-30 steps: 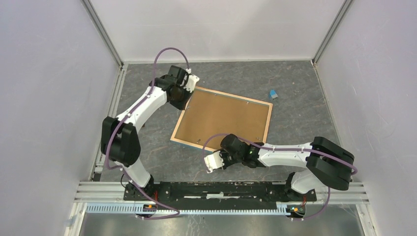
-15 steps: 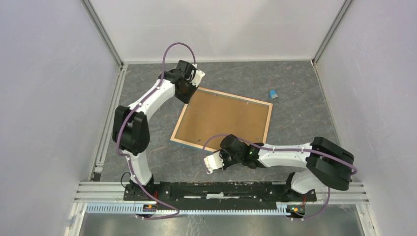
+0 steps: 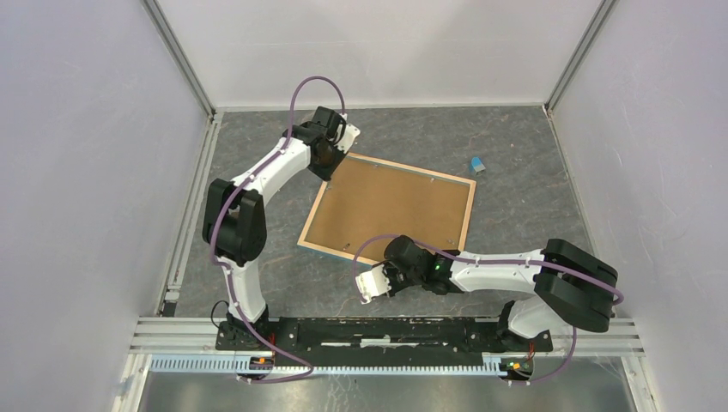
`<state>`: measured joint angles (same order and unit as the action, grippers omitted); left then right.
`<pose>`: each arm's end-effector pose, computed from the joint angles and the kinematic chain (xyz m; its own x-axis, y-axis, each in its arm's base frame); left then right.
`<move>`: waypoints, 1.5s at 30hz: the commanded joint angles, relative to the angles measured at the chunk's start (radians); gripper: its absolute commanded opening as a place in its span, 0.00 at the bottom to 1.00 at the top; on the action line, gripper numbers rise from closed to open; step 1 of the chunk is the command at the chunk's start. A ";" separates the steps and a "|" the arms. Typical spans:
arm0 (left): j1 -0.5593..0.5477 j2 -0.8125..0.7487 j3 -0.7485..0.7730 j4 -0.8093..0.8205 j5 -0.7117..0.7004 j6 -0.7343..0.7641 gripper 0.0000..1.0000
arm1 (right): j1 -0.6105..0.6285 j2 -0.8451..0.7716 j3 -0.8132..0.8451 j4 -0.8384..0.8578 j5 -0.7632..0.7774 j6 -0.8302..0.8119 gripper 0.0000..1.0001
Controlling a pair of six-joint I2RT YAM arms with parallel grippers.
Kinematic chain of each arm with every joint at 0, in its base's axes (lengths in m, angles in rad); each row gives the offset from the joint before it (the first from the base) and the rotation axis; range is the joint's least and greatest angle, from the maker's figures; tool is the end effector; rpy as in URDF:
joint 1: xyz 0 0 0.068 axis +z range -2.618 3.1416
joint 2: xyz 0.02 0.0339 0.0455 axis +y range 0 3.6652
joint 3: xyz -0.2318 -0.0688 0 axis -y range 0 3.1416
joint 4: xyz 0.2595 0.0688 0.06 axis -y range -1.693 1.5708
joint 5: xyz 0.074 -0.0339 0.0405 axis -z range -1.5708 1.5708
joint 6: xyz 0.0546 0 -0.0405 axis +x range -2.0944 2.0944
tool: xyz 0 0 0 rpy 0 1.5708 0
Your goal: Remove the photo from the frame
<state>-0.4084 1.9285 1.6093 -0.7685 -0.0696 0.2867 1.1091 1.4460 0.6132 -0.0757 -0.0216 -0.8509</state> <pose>0.3925 -0.1657 0.1924 -0.6759 0.5999 -0.4281 0.5814 0.7910 0.1904 0.1278 0.2594 0.0905 0.4458 -0.7914 -0.4182 -0.8582 -0.2450 -0.4511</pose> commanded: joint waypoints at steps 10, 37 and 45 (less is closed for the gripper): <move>0.000 -0.058 -0.073 0.033 -0.026 0.083 0.02 | 0.005 0.052 -0.024 -0.164 -0.007 -0.030 0.00; -0.021 -0.133 -0.134 0.001 0.023 0.078 0.02 | 0.003 0.056 -0.021 -0.171 -0.009 -0.030 0.00; -0.031 -0.111 -0.119 0.002 0.043 0.056 0.02 | 0.004 0.059 -0.020 -0.174 -0.009 -0.028 0.00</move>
<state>-0.4305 1.8408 1.4807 -0.7666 -0.0486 0.3225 1.1107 1.4528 0.6224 -0.0902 -0.0166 -0.8505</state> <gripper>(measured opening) 0.280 0.368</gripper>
